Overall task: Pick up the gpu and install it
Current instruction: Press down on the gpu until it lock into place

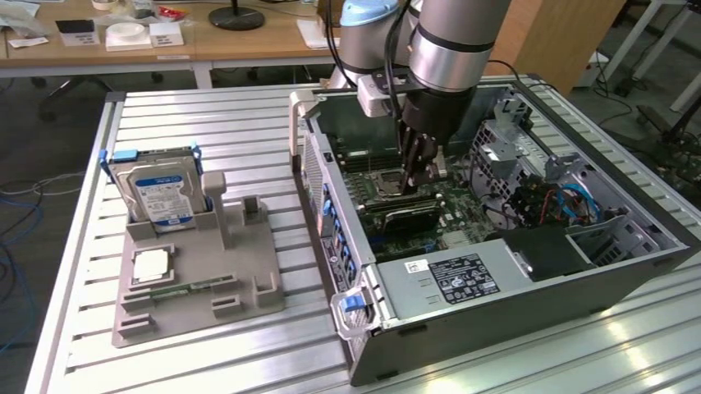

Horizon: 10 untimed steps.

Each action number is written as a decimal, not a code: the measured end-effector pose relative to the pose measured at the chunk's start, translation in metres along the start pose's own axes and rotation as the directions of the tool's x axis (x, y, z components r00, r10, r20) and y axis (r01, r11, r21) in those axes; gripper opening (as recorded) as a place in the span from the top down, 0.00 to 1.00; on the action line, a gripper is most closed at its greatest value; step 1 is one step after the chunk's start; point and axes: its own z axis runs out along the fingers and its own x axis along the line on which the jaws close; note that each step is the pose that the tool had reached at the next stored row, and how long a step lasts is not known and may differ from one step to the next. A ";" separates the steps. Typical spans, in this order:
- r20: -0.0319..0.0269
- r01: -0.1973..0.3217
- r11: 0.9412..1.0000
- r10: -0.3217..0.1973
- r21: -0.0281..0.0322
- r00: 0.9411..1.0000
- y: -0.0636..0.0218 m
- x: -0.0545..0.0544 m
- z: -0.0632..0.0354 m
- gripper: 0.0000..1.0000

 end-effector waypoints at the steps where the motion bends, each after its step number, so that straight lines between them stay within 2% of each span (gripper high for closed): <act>1: 0.000 0.000 1.000 0.000 0.000 1.000 0.0000 0.000 0.0000 0.89; 6: 0.000 0.000 1.000 0.000 0.000 1.000 0.0000 0.000 0.0003 0.89; 10: 0.000 0.000 1.000 0.000 0.000 1.000 0.0001 0.000 0.0058 0.89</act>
